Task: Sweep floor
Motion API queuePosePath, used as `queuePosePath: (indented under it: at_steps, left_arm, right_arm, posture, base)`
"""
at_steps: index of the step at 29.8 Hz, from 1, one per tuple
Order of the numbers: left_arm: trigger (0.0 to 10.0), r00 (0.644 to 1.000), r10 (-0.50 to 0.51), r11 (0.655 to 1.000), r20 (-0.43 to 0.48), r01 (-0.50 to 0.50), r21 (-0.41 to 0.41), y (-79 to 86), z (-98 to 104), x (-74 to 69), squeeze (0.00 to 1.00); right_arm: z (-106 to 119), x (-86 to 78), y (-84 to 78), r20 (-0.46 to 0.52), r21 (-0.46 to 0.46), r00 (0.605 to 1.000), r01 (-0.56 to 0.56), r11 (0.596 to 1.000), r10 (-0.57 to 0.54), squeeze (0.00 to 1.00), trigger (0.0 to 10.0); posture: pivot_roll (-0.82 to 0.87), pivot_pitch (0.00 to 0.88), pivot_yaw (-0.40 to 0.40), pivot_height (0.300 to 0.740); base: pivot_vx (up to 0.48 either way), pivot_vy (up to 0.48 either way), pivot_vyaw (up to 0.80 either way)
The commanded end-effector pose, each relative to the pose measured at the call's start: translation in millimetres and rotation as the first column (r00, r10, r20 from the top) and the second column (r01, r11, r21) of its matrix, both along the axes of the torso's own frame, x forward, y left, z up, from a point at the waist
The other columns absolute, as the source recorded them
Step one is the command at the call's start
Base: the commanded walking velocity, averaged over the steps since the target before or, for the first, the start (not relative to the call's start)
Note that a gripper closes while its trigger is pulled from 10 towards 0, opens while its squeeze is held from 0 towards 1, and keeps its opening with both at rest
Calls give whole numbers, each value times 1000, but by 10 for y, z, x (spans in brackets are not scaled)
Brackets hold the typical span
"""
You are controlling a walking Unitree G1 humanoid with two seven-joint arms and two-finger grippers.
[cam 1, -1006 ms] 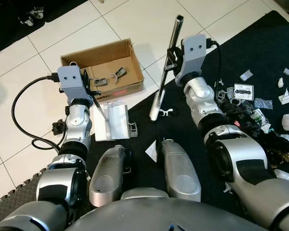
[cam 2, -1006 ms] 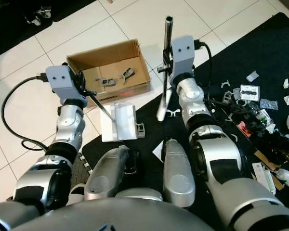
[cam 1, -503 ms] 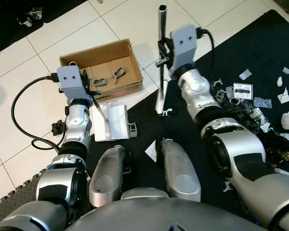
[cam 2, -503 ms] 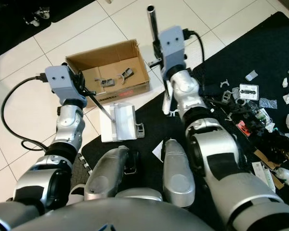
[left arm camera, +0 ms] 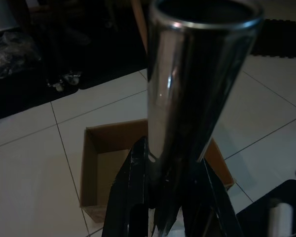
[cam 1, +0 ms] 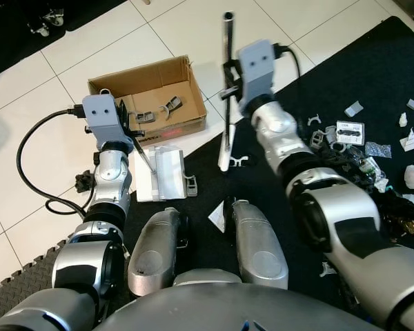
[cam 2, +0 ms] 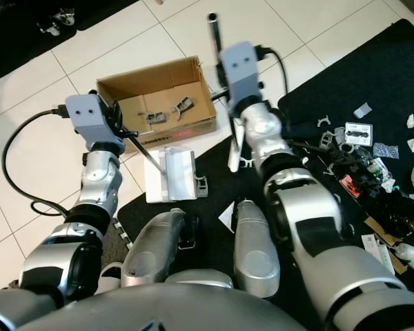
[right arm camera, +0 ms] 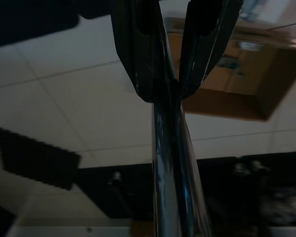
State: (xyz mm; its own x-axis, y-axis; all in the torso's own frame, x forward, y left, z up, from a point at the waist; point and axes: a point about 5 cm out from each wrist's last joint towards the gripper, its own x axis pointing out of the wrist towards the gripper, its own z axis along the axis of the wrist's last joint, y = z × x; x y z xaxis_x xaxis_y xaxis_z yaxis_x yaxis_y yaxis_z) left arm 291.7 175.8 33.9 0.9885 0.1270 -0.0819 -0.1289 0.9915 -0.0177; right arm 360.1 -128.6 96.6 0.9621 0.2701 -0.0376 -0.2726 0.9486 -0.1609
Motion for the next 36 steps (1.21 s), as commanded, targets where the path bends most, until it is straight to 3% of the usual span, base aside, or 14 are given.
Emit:
queuePosePath:
  at_steps: [1,7,12,31,36]
  left_arm:
    - [10000,999,5,1000,-38,-6,-17,-23,-90,-61,0]
    - [10000,999,1,1000,-34,-2,-17,-22,-71,-41,0]
    - [10000,999,2,1000,-38,-2,-11,4,-79,-51,0]
    - [10000,999,8,1000,-40,-8,-6,39,-88,-72,0]
    - [10000,999,6,1000,-41,-6,-9,24,-92,-78,0]
  right_arm:
    - [33,12,-65,23,3,999,26,1000,-26,0,10000]
    - [4,-2,-323,9,-8,994,108,994,-108,0,10000]
    - [-94,-52,-397,-29,-28,991,131,991,-132,0,10000]
    - [-389,-208,-291,-132,-85,983,114,990,-125,0,10000]
    - [-454,-249,-164,-155,-90,985,66,994,-80,0,10000]
  posture:
    - [32,137,14,740]
    - [36,134,17,740]
    - [33,134,22,740]
    - [51,137,27,740]
    - [50,147,26,740]
  base:
    - [0,0,0]
    - [0,0,0]
    - [0,0,0]
    - [0,0,0]
    - [0,0,0]
